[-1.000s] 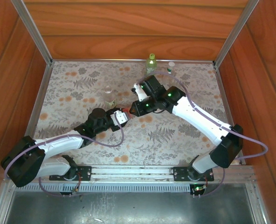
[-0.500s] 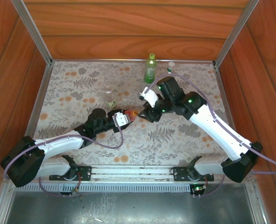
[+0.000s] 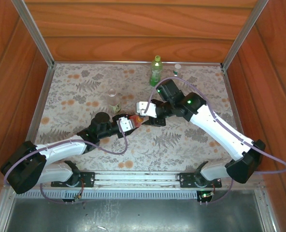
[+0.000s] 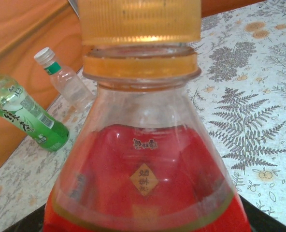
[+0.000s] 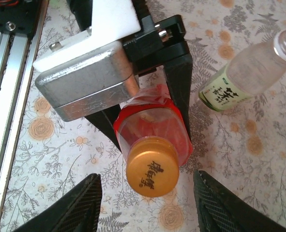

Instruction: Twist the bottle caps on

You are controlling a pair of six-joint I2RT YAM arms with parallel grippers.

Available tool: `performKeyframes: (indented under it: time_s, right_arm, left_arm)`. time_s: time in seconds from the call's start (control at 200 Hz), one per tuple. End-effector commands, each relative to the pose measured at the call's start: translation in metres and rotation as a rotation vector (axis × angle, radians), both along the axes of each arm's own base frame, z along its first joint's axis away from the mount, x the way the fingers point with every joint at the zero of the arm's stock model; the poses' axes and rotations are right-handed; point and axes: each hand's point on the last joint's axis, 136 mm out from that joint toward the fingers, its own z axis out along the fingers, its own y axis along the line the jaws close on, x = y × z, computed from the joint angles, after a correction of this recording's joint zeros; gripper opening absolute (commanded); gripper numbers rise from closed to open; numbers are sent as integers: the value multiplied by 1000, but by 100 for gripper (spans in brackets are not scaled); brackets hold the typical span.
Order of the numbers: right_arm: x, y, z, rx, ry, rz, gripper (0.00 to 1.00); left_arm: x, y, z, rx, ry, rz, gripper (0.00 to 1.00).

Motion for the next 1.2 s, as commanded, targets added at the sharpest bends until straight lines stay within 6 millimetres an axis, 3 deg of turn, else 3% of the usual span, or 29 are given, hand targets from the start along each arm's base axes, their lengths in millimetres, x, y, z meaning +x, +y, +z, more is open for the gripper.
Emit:
performKeyframes:
  time_s: [0.0,0.15,0.335,0.68,0.779,0.889,0.969,1.079,1.194]
  right_arm:
    - [-8,6,5,12,-13,87,52]
    - [-7,8,1,6,1,88,45]
    - [-4,9,-5,-3,10,77,42]
    - [1,11,-7,10,63,-19,17]
    - [6,11,-9,26,173,-183,9]
    - [34,6,-9,94,393,-678,0]
    - [27,14,-9,141,682,-895,0]
    - [6,29,-19,126,999,-1015,2]
    - [0,19,-25,82,953,-1009,15]
  left_arm:
    - [-3,-4,18,-41,-31,-25,55]
    - [-3,-5,18,-42,-28,-26,55]
    - [-3,-5,21,-49,-31,-29,55]
    - [-2,-5,26,-57,-37,-19,55]
    - [5,-5,32,-59,-57,7,55]
    - [15,-5,41,-62,-86,46,55]
    - [18,-8,45,-62,-96,45,55]
    - [16,-12,41,-60,-78,19,55]
    - [15,-12,37,-50,-77,16,55]
